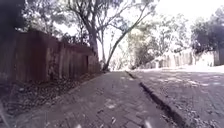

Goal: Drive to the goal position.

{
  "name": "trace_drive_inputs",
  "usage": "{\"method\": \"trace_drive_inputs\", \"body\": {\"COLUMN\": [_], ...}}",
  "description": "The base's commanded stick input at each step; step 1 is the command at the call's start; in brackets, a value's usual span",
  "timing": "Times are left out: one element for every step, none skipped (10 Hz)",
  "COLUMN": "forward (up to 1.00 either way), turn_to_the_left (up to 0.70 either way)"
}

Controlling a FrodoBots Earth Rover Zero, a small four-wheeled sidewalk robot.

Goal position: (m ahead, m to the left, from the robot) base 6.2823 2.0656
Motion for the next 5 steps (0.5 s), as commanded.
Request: {"method": "trace_drive_inputs", "body": {"forward": [0.70,0.70,0.70,0.70,0.16], "turn_to_the_left": [-0.03,-0.12,-0.22,-0.31,-0.08]}}
